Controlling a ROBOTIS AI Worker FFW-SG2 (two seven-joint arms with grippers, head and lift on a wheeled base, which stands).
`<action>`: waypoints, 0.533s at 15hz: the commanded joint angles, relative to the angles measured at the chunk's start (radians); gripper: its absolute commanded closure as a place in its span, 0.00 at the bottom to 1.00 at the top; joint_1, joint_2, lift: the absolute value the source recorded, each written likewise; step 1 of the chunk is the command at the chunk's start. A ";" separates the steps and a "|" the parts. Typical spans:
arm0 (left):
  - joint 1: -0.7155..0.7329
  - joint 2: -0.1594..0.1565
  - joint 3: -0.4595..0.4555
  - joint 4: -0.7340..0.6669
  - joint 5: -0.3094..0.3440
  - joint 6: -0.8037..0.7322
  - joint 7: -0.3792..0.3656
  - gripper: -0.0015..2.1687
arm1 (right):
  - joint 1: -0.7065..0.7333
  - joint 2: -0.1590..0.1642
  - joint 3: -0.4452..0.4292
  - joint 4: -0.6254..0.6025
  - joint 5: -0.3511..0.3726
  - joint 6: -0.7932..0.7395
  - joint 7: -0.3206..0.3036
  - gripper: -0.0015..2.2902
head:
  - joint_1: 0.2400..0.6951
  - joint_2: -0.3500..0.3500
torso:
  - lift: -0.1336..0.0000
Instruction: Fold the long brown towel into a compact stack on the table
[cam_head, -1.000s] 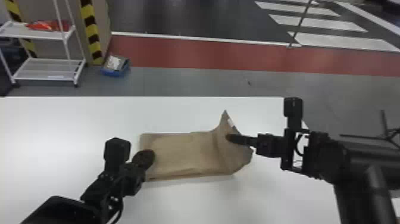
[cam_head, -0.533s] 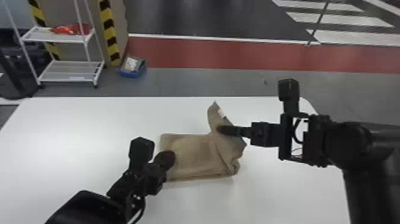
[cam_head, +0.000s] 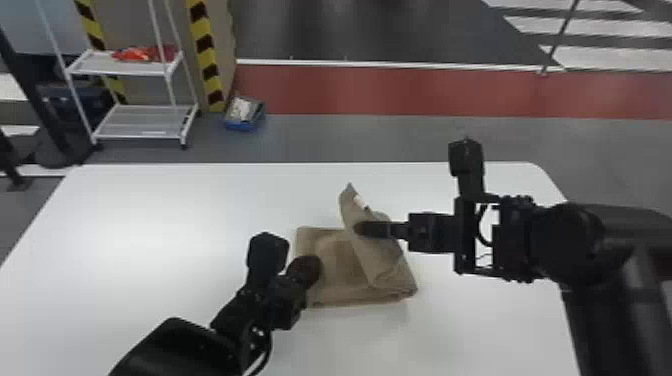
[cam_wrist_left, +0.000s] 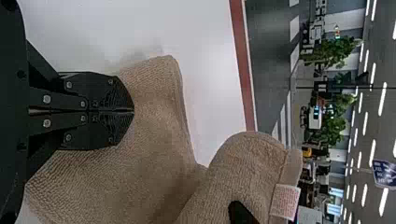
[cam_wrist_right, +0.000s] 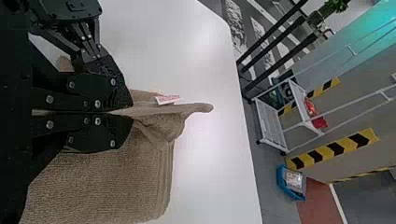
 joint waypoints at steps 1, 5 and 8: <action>0.000 0.000 -0.009 0.000 0.000 -0.003 0.000 0.99 | 0.000 0.003 0.028 0.016 0.011 -0.043 -0.007 0.56 | 1.00 0.44 | 0.17; 0.000 0.000 -0.014 0.000 0.000 -0.003 0.000 0.99 | -0.002 0.006 0.046 0.021 0.013 -0.043 -0.030 0.56 | 1.00 0.44 | 0.17; 0.000 0.000 -0.011 0.000 0.000 -0.003 0.000 0.99 | 0.006 0.006 0.063 0.035 0.017 -0.074 -0.039 0.47 | 1.00 0.44 | 0.17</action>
